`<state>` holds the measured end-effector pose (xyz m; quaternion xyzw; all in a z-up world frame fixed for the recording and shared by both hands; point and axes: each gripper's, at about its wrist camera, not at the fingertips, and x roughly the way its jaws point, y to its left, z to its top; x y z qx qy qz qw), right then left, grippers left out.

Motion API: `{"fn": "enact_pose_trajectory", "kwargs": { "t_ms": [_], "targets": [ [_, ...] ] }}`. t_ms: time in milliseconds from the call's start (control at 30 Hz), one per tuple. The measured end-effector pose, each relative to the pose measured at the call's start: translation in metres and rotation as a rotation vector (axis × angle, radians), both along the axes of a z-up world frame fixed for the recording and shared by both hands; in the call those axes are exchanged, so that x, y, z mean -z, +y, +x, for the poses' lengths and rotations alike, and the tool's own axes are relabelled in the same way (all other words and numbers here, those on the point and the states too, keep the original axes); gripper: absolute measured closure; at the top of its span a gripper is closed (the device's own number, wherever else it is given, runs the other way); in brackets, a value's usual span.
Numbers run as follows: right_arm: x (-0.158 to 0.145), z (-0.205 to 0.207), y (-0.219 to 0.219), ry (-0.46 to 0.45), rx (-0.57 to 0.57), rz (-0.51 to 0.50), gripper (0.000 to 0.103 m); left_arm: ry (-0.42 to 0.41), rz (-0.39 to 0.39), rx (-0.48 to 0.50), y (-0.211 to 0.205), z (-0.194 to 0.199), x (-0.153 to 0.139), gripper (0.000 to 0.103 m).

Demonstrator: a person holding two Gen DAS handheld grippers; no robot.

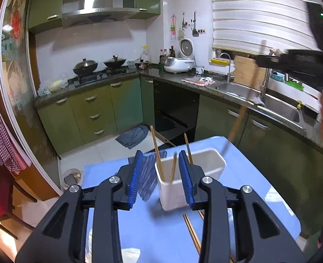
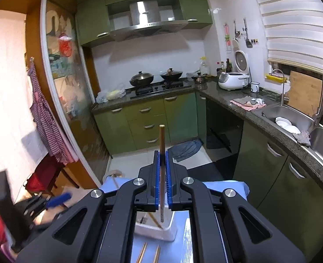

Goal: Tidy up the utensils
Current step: 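Drop the chopsticks into the caddy and open both tools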

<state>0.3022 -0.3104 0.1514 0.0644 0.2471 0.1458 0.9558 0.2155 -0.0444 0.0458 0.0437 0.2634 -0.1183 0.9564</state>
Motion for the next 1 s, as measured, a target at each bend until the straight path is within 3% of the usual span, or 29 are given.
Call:
{"fn": "enact_pose_trajectory", "kwargs": {
  "t_ms": [100, 200, 467, 567, 633, 700, 800, 1000],
  "targets": [
    [0.017, 0.023, 0.005, 0.051, 0.000, -0.008, 0.097, 0.012, -0.011, 0.009, 0.006, -0.010, 0.004, 0.069],
    [0.046, 0.036, 0.010, 0.103, -0.006, -0.019, 0.097, 0.026, -0.021, 0.018, 0.012, -0.018, 0.008, 0.059],
    [0.097, 0.046, 0.026, 0.181, -0.037, -0.046, 0.096, 0.091, -0.044, 0.041, 0.016, -0.025, 0.016, 0.058],
    [0.095, 0.033, 0.024, 0.151, -0.042, -0.037, 0.090, 0.114, -0.043, 0.045, 0.013, -0.024, 0.022, 0.056],
    [0.090, 0.014, 0.020, 0.118, -0.045, -0.028, 0.090, 0.130, -0.043, 0.045, 0.011, -0.023, 0.028, 0.045],
    [0.086, -0.007, 0.014, 0.091, -0.050, -0.021, 0.089, 0.144, -0.040, 0.042, 0.008, -0.022, 0.036, 0.044],
    [0.094, -0.040, -0.003, 0.063, -0.043, -0.013, 0.072, 0.207, -0.033, 0.042, 0.000, -0.016, 0.060, 0.044],
    [0.168, -0.091, -0.027, 0.130, 0.034, -0.063, 0.071, 0.374, -0.010, 0.044, -0.016, 0.004, 0.121, 0.044]
  ]
}}
